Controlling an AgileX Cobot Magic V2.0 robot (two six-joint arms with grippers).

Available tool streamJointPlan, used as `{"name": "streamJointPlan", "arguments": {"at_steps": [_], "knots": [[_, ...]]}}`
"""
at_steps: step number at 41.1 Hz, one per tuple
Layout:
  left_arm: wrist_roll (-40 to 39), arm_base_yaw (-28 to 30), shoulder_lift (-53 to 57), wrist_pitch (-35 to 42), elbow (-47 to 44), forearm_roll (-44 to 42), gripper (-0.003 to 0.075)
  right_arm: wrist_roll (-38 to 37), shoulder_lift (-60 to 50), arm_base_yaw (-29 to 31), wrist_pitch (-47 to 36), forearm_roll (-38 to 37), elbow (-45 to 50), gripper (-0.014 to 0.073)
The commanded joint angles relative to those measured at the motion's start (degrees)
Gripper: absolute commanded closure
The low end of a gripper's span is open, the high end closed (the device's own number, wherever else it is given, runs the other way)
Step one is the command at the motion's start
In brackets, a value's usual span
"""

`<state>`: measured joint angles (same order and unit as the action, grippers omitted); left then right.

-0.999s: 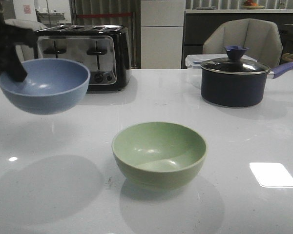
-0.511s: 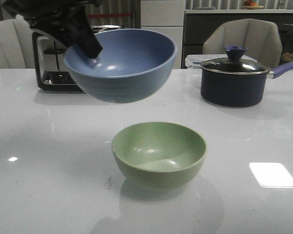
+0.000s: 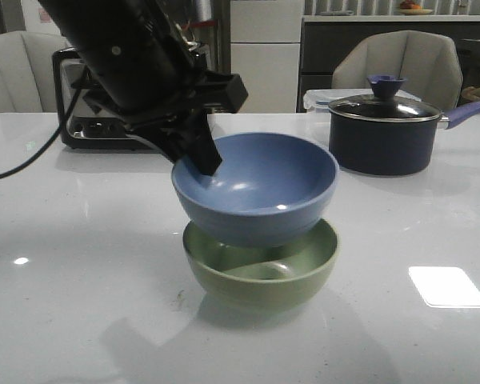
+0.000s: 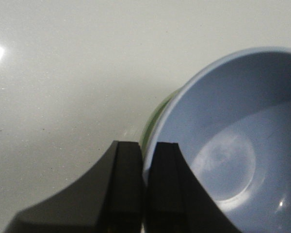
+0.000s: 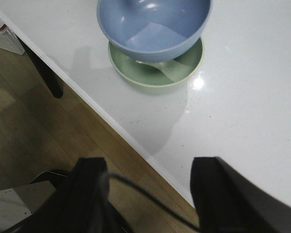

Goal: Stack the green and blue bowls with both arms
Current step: 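Lower the blue bowl into the green bowl with the left gripper, then open the left gripper and raise it away from the bowls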

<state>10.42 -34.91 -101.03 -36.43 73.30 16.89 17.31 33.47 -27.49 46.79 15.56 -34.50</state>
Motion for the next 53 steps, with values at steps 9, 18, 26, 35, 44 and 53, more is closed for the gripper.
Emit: {"name": "streamJointPlan", "arguments": {"at_steps": [9, 18, 26, 35, 44, 53], "knots": [[-0.1, -0.5, -1.7, 3.5, 2.0, 3.4, 0.0622, 0.4, 0.0, -0.1, -3.6, 0.9, -1.6, 0.0105], [-0.1, -0.7, -2.1, 3.2, 2.0, 4.2, 0.0425, 0.4, 0.0, -0.1, -3.6, 0.9, -1.6, 0.0105], [-0.1, -0.8, -0.5, 1.8, 2.0, 4.4, 0.0308, 0.4, 0.0, -0.1, -3.6, 0.9, -1.6, 0.0105], [-0.1, -0.8, 7.1, -2.0, 2.0, 1.6, 0.0318, 0.4, 0.0, -0.1, -3.6, 0.9, -1.6, 0.0105], [0.0, -0.8, 19.7, -4.2, -2.6, -1.2, 0.0318, 0.4, 0.0, -0.1, -3.6, 0.9, -1.6, 0.0105], [2.9, -0.8, 32.8, -5.1, -11.5, -2.3, 0.0318, 0.4, 0.0, -0.1, -3.6, 0.9, -1.6, 0.0105]]}}
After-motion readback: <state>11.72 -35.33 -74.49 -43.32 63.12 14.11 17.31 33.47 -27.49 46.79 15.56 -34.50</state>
